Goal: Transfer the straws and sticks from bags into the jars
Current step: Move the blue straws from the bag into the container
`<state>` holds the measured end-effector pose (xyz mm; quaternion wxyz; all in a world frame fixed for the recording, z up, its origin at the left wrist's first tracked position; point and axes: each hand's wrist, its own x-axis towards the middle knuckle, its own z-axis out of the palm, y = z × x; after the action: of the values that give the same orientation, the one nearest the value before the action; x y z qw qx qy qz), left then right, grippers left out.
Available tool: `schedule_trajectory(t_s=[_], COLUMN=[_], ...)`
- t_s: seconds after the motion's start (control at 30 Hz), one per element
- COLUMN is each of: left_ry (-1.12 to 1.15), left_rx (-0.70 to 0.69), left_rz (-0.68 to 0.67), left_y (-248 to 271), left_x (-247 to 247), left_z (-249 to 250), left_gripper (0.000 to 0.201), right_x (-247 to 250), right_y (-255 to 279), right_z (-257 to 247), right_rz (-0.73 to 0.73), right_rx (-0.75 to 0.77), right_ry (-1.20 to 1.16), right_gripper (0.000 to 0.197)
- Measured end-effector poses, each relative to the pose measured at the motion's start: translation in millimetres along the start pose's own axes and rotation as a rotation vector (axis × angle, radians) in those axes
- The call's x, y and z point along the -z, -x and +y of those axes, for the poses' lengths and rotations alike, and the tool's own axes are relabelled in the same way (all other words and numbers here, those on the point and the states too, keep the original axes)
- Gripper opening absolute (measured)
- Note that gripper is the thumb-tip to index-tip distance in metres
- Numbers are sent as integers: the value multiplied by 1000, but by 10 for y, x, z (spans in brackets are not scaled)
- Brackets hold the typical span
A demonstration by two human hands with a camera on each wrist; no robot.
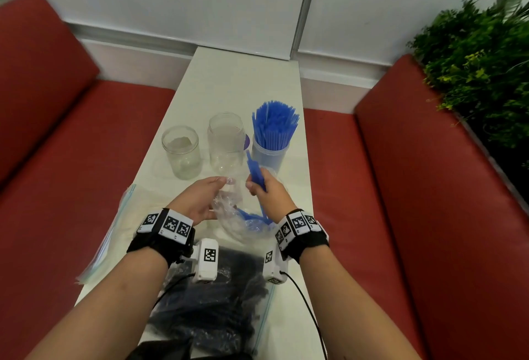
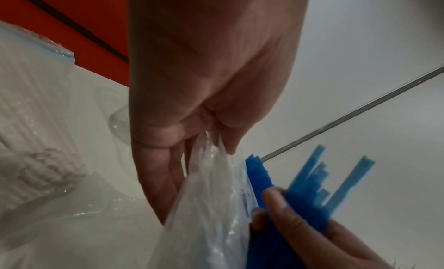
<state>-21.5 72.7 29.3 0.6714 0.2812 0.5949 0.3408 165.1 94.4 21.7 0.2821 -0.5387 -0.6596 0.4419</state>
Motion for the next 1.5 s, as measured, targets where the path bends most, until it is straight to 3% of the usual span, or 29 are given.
schedule_trajectory(t_s=[0.17, 0.3, 0.43, 0.67, 0.77, 0.93, 1.07, 1.5], left_ry=[-5, -7, -1, -8, 16, 49, 48, 57], left_rx=[32, 50, 51, 53, 64, 88, 93, 125], left_rz=[-30, -45, -41, -31, -35, -17, -4, 10], left_y=[28, 47, 49, 15, -26, -117, -185, -352], left_x=[-10, -20, -16, -11, 21, 81, 97, 156], left_z=[-67, -90, -57, -63, -94, -126, -133, -90], left_gripper=[30, 30, 29, 30, 31, 30, 27, 29], right_x=[-44, -55, -106, -254, -98, 478, 925, 1028], right_y=[42, 39, 54, 100, -5, -342, -708, -1426], right_z=[-34, 3, 186, 485, 300, -341, -760, -625], right_rz=[220, 280, 236, 12, 3, 44, 149, 358], right_rx=[9, 8, -82, -277, -225, 2, 163, 131], right_ry=[-328, -401, -368, -258, -242, -271, -350, -307], right_gripper=[15, 33, 33, 32, 37, 42, 36, 40])
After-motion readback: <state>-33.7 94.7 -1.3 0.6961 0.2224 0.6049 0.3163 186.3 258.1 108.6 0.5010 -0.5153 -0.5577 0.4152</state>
